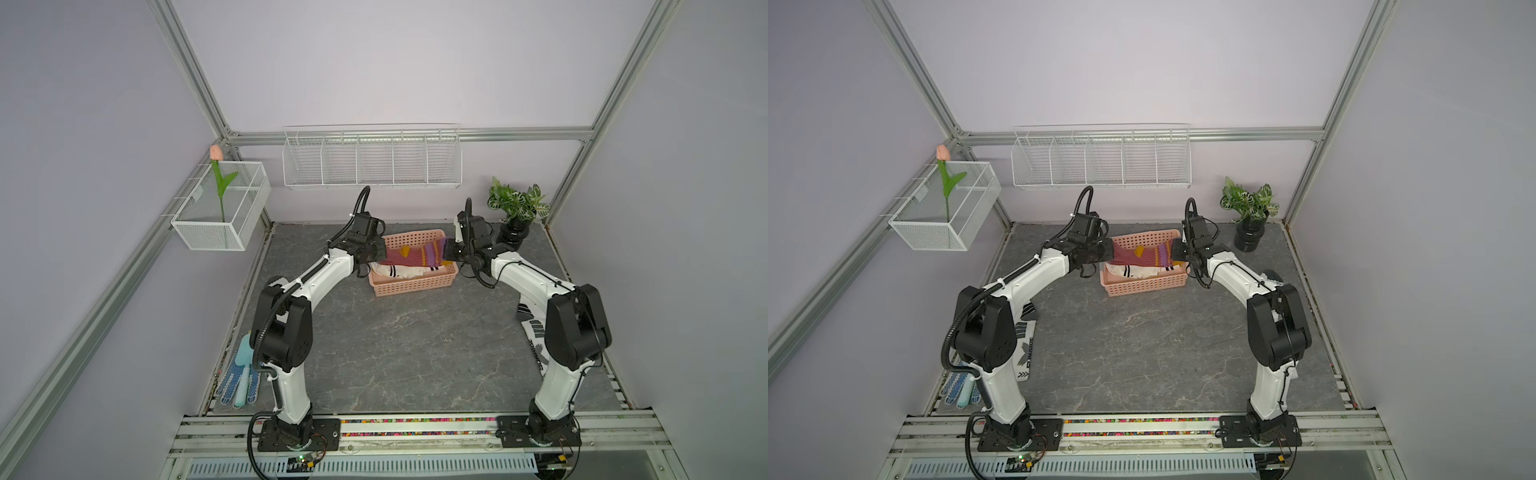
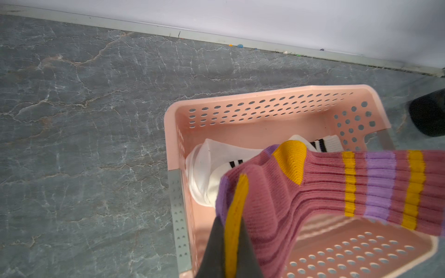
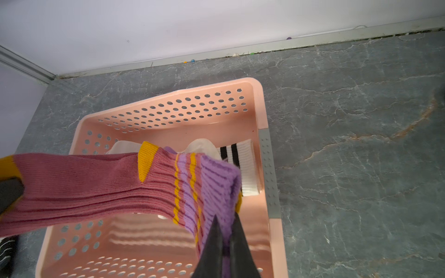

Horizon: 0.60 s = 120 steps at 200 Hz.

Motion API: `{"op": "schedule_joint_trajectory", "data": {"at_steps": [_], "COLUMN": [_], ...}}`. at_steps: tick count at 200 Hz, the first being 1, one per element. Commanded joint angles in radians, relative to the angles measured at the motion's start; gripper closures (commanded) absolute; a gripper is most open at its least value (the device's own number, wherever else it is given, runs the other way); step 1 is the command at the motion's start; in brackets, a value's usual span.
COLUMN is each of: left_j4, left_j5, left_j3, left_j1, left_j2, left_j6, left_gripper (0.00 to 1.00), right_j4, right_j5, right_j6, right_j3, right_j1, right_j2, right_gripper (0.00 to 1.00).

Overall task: Place the socks together as a pair
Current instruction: Place a pair of socks in the bin.

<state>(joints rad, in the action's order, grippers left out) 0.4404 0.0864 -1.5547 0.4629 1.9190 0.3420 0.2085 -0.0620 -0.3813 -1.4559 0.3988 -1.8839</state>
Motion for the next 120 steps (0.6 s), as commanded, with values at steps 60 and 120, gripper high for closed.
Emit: {"op": "schedule_joint_trajectory", "data": {"at_steps": [60,120], "left_j4": [0.022,0.037], "left_j5": [0.070,0.073], "left_j3": [-0.045,-0.064], "left_j1": [-0.001,-0.001], "left_j2": [0.034,0.052], "left_j6": [-0.100,-0.078], "left_gripper": [1.00,1.00], "right_j4": [-0.023,-0.040], "right_j5": [-0.031,-0.037], "right_j6": [0.041,0.021], "right_j3": [-0.011,-0.002], "right_j1": [-0.006,-0.006], "right_j2": [-0.041,-0.065], "right_gripper": [0.93,0.93]}}
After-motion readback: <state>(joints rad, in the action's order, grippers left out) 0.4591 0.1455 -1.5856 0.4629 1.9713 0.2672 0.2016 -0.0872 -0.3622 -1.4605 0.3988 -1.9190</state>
